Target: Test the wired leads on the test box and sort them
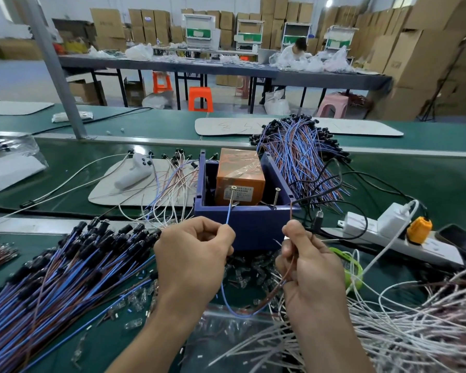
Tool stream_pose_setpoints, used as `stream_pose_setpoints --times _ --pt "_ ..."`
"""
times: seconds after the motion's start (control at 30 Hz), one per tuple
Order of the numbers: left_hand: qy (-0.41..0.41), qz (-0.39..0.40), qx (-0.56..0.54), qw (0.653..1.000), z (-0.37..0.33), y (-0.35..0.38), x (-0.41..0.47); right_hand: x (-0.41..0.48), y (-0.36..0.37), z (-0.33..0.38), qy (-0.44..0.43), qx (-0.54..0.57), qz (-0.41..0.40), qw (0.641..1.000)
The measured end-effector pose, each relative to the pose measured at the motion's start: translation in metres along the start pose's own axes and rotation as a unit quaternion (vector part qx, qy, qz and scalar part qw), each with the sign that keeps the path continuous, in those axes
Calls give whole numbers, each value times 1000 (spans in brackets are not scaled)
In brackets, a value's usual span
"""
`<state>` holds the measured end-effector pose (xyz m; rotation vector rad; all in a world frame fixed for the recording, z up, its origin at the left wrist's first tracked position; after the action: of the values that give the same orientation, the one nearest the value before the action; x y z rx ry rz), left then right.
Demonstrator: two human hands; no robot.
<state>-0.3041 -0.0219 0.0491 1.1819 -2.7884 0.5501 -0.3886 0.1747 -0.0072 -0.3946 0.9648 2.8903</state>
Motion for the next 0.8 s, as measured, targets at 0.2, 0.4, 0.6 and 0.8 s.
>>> stream_pose_setpoints --times 0.2,0.4,0.6,0.8 --pt "9 5 -1 1000 -1 2 0 4 -1 0 -6 -13 -2 1000" --pt "13 4 -3 1000 -1 3 0 6 5 -1 -9 -26 -6 1000" --pt "6 2 -5 1000 1 2 1 8 9 -5 -3 -34 -1 999" --pt "13 2 5 1000 -3 0 0 5 15 -6 12 -37 26 999"
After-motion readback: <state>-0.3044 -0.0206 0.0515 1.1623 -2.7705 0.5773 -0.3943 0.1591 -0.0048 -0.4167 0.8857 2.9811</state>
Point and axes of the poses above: each hand's wrist, its own x-axis towards the middle knuckle, its own y-axis out of the palm, z = x × y, the point moved 10 cm from there along x, towards the middle knuckle, and after that the axes turned 5 degrees about x, right-handed, at the moved point
